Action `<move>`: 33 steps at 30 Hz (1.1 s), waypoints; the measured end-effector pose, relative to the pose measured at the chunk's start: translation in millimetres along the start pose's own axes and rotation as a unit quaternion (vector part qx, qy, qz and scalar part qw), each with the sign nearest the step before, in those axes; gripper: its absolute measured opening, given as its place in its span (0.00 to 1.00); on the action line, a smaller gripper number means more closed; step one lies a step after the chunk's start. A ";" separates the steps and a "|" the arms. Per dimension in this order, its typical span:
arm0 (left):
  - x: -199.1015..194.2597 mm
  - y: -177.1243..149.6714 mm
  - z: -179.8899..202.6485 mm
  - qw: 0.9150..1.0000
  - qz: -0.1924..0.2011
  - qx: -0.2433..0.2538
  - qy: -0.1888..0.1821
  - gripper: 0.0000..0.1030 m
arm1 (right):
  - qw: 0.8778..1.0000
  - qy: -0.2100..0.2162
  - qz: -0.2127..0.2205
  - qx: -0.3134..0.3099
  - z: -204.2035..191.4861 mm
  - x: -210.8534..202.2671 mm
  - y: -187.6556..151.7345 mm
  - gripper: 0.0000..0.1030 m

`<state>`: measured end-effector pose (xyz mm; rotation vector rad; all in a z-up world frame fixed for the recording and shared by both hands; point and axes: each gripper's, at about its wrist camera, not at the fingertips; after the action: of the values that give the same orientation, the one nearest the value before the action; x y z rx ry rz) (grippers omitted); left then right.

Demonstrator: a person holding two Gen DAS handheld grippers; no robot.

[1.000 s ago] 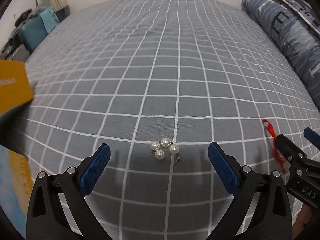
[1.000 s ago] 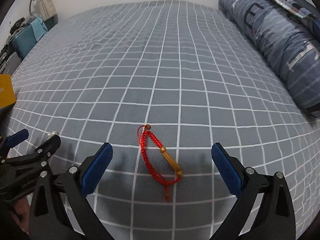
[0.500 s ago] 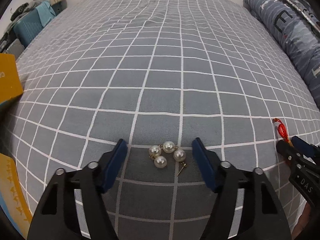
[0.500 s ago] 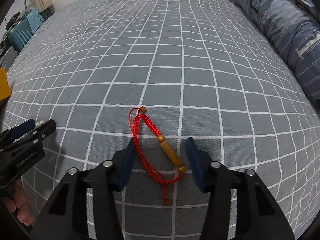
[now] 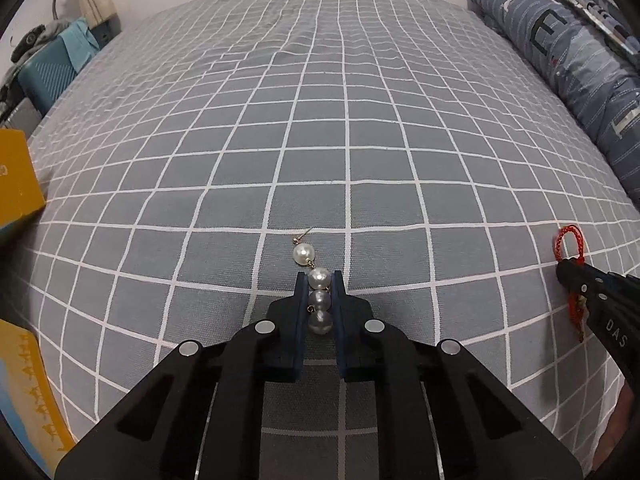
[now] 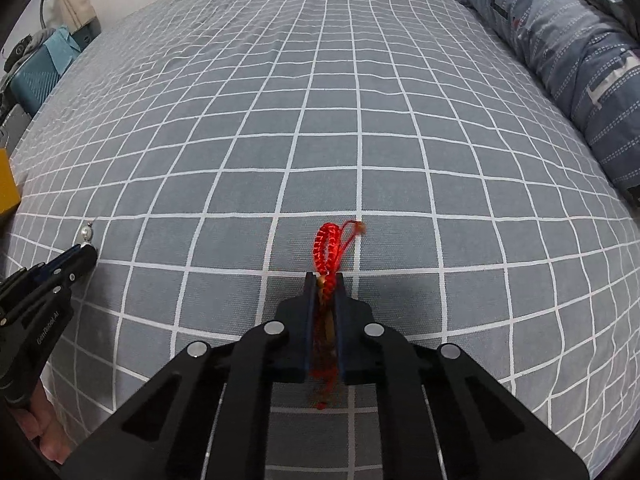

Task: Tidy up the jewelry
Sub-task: 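Grasp the pearl earrings with the left tool while the right tool grasps the red cord bracelet, then lift the earrings and red cord bracelet and carry them over the white box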

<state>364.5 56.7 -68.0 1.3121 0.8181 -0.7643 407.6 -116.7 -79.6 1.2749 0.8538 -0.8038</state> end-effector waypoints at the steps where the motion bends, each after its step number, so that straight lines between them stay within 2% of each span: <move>1: -1.3 1.3 0.2 1.000 0.002 -0.001 -0.001 0.10 | 1.000 0.003 0.001 0.002 0.1 -1.0 -0.2 0.07; 13: -33.6 1.6 7.4 1.000 0.029 -0.006 -0.004 0.10 | 1.000 0.016 0.020 0.018 5.8 -19.8 -3.5 0.07; 33: -93.8 -10.8 10.1 0.998 0.055 0.000 0.007 0.11 | 0.998 0.018 0.066 0.011 -1.3 -89.0 -16.6 0.07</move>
<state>307.8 47.6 7.7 1.3521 0.7518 -0.6681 351.3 -114.1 -8.8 1.3553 0.7823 -0.6877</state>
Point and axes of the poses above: each gripper's, at about its wrist camera, not at the fingertips, and x roughly the way its jaws point, z to its right, y to its top, and after that the axes turned 6 degrees about -y, right-handed
